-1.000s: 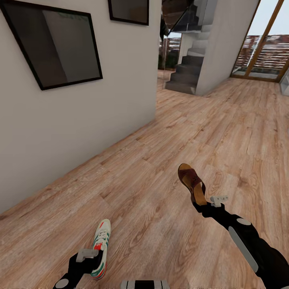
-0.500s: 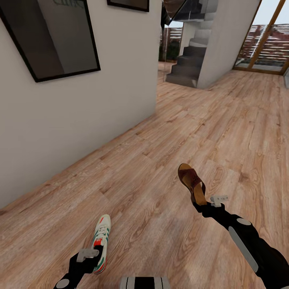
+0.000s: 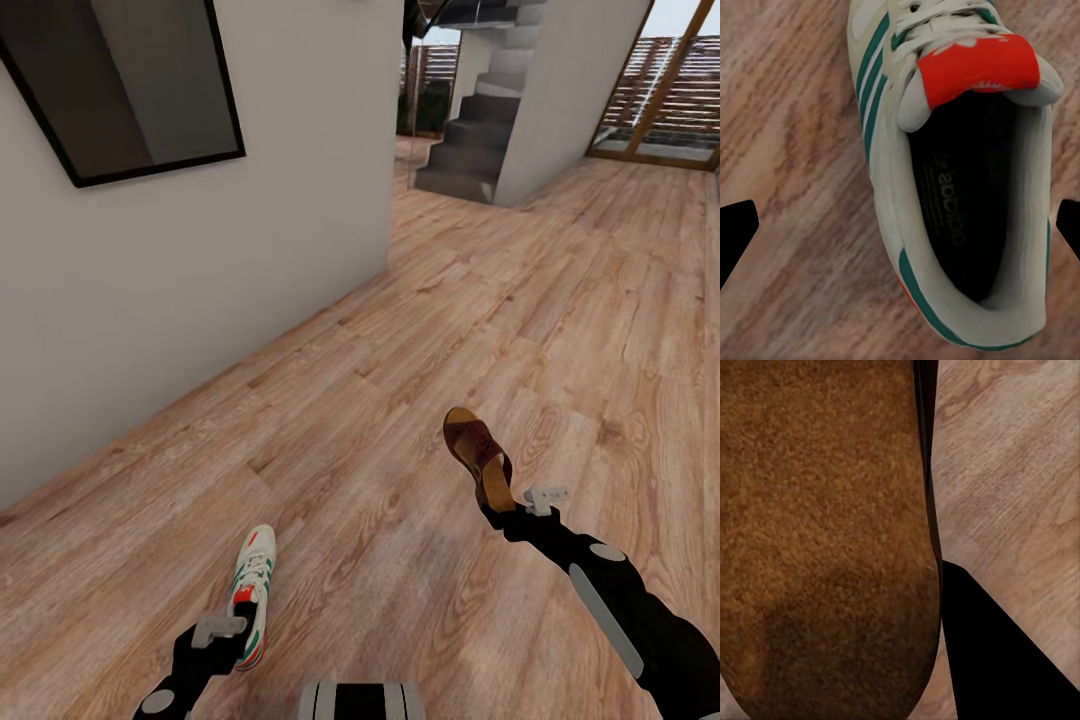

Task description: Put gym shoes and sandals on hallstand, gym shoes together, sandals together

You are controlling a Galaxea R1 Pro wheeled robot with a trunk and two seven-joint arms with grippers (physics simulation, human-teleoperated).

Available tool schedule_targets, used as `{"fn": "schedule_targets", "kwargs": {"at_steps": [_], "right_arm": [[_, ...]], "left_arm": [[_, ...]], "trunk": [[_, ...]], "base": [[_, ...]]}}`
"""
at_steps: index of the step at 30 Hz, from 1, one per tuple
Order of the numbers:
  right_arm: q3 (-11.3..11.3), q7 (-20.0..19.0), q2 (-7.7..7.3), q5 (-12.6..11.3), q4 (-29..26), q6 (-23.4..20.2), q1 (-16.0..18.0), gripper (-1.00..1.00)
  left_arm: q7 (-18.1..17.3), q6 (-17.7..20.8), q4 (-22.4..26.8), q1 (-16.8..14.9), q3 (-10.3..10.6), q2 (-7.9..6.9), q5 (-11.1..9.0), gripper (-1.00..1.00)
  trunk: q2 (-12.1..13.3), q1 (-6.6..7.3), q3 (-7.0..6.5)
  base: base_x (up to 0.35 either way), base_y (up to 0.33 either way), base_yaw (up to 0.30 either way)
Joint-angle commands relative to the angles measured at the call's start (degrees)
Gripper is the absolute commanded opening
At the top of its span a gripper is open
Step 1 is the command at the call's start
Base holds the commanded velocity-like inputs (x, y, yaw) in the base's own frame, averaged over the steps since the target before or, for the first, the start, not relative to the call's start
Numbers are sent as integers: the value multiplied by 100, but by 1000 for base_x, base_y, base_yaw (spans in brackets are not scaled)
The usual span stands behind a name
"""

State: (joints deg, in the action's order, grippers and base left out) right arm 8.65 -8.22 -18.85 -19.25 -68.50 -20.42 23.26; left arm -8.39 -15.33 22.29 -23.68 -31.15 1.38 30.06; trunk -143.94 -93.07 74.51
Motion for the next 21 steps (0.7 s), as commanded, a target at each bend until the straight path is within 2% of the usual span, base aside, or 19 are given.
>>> {"fn": "schedule_targets", "kwargs": {"at_steps": [1, 10, 17, 21], "right_arm": [[5, 4, -5, -52, -6, -32, 3, -100], [5, 3, -5, -52, -6, -32, 3, -100], [5, 3, -5, -52, -6, -32, 3, -100], [5, 4, -5, -52, -6, -32, 3, -100]], "left_arm": [[-40, -18, 8, -13, -49, 8, 35, 100], [-40, -14, 21, -47, -49, 3, 35, 100], [-40, -14, 17, -48, -52, 4, 35, 100], [-40, -14, 13, -43, -56, 3, 35, 100]], "trunk": [[-2, 1, 8], [-2, 1, 20], [-2, 1, 21], [-2, 1, 21]], "base": [[0, 0, 0], [0, 0, -4], [0, 0, -172], [0, 0, -73]]}}
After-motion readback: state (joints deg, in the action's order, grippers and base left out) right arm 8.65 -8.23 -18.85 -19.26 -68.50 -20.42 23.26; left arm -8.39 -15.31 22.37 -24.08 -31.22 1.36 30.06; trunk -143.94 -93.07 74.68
